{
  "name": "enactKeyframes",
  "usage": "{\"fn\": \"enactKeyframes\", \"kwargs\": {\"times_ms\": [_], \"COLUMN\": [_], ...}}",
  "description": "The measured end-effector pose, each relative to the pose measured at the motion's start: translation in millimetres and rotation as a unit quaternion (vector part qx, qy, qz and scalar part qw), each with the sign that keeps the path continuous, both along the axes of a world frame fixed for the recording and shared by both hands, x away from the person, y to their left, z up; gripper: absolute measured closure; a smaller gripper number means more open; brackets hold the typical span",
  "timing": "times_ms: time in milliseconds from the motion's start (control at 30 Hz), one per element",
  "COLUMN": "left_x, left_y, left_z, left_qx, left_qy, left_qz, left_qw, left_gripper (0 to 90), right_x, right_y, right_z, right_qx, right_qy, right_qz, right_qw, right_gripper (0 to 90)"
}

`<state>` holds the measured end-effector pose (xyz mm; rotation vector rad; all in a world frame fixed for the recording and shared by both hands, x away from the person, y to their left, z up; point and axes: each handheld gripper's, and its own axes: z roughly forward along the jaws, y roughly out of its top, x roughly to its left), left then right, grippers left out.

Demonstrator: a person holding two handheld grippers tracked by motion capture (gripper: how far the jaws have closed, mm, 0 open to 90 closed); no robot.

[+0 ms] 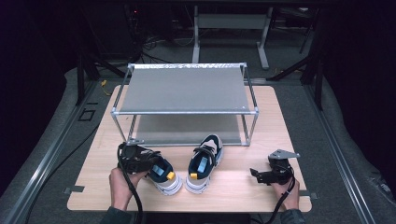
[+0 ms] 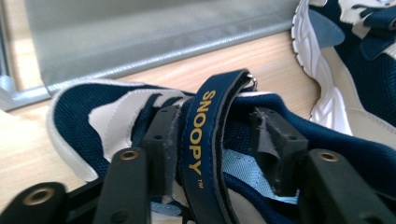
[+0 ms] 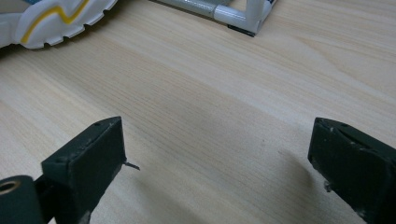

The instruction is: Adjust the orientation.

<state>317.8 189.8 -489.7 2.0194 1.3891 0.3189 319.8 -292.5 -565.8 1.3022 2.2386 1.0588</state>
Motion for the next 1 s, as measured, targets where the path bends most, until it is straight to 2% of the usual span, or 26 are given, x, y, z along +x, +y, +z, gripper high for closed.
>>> {"fn": "enactKeyframes", "kwargs": {"times_ms": [400, 667, 833, 1000], "left_x": [-4.7, -7.3, -10.1, -13.2], "left_y": [0.5, 3.8, 7.4, 15.2], "left_z": [-2.0, -1.9, 0.6, 7.2], "left_qx": [0.018, 0.015, 0.004, -0.024], "left_qy": [-0.028, -0.036, -0.040, -0.047], "left_qz": [0.010, 0.013, 0.008, -0.004], "left_qw": [0.9994, 0.9992, 0.9992, 0.9986], "left_gripper": [72.1, 74.7, 75.4, 75.8], "right_x": [0.3, 0.4, 0.7, 0.9], "right_y": [0.2, 0.1, 0.2, -0.2], "right_z": [-0.1, -0.1, -0.1, -0.2], "right_qx": [-0.001, 0.000, 0.000, 0.001], "right_qy": [0.001, 0.001, 0.003, 0.003], "right_qz": [-0.003, -0.003, -0.004, -0.003], "right_qw": [1.0000, 1.0000, 1.0000, 1.0000], "right_gripper": [4.0, 4.2, 4.2, 4.2]}}
